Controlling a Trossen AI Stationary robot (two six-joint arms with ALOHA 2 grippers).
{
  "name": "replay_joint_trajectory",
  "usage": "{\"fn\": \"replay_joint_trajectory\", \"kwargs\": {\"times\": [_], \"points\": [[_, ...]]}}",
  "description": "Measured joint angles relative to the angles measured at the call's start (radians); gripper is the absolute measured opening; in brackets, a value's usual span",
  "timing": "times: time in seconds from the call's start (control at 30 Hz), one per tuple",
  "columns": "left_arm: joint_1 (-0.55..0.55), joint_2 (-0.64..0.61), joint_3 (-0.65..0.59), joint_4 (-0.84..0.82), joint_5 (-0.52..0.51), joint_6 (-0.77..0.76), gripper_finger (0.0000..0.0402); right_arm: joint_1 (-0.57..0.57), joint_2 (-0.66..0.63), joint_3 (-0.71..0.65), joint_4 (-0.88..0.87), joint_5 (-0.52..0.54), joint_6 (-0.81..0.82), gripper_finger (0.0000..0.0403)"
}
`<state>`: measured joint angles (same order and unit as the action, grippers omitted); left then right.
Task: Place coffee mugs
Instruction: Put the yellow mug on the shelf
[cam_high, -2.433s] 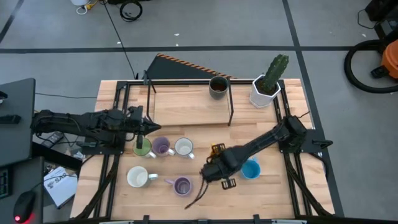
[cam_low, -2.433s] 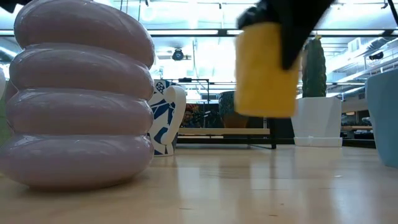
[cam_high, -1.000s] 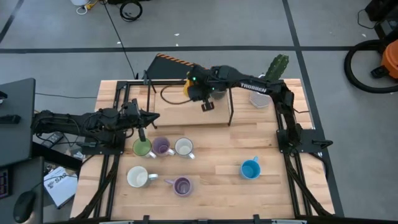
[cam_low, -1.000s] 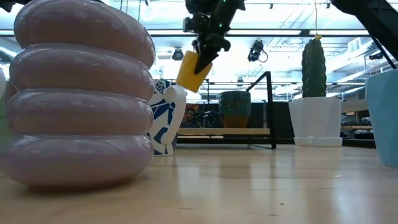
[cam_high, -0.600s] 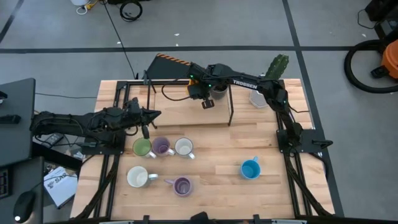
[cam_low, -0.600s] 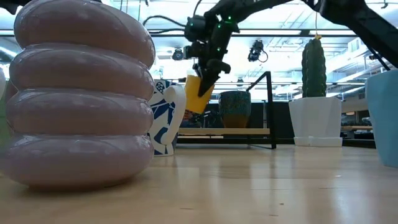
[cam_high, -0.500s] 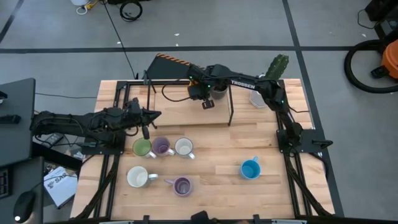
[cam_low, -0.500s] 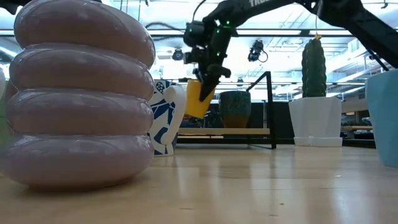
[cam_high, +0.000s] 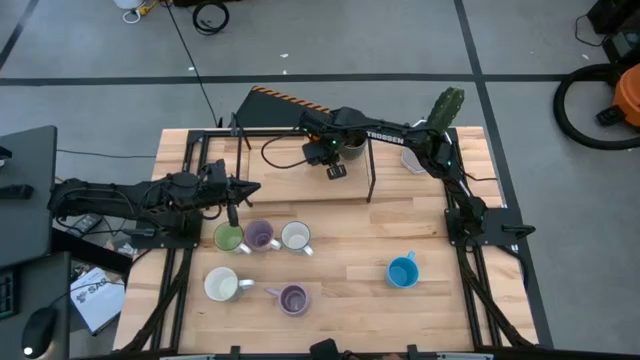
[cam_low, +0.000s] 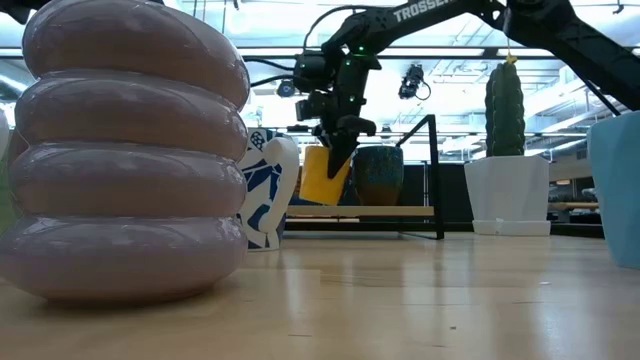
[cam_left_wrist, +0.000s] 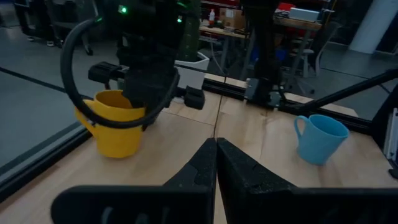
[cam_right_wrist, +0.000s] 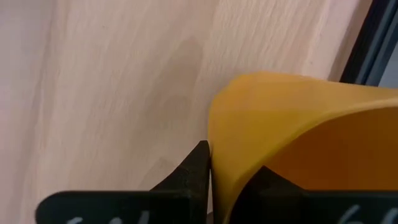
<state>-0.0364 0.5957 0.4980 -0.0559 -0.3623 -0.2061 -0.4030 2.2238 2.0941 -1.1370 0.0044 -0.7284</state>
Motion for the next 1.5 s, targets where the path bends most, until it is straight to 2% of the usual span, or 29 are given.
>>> {"fn": "replay_joint_trajectory", "kwargs": {"times": [0.2, 0.53, 0.67, 0.73, 0.93, 1.2, 1.33, 1.5], "points": [[0.0, 0.0, 0.0, 0.0, 0.001, 0.0, 0.0016, -0.005, -0.001, 0.001, 0.005, 0.0, 0.004, 0.0071], [0.001, 0.0, 0.0, 0.0, -0.006, 0.008, 0.0016, 0.008, -0.009, 0.001, -0.011, 0.012, 0.05, 0.014], [0.04, 0.024, 0.0, 0.004, -0.131, 0.011, 0.0016, 0.02, -0.048, 0.002, -0.008, 0.014, 0.056, 0.0162], [0.094, 0.052, 0.009, -0.003, -0.15, 0.008, 0.0016, 0.027, -0.069, 0.002, -0.009, 0.03, 0.067, 0.0172], [0.277, 0.222, 0.128, -0.033, 0.076, 0.044, 0.0016, 0.059, -0.171, 0.002, -0.056, 0.038, 0.168, 0.0192], [0.44, 0.454, 0.37, -0.221, 0.194, 0.11, 0.0016, 0.14, -0.311, -0.014, -0.112, 0.031, 0.375, 0.0189], [0.499, 0.577, 0.476, -0.291, 0.241, 0.169, 0.0016, 0.187, -0.389, -0.14, -0.038, 0.055, 0.432, 0.0185], [0.583, 0.727, 0.578, -0.317, 0.317, 0.237, 0.0016, 0.233, -0.549, -0.434, 0.19, 0.127, 0.495, 0.0183]]}}
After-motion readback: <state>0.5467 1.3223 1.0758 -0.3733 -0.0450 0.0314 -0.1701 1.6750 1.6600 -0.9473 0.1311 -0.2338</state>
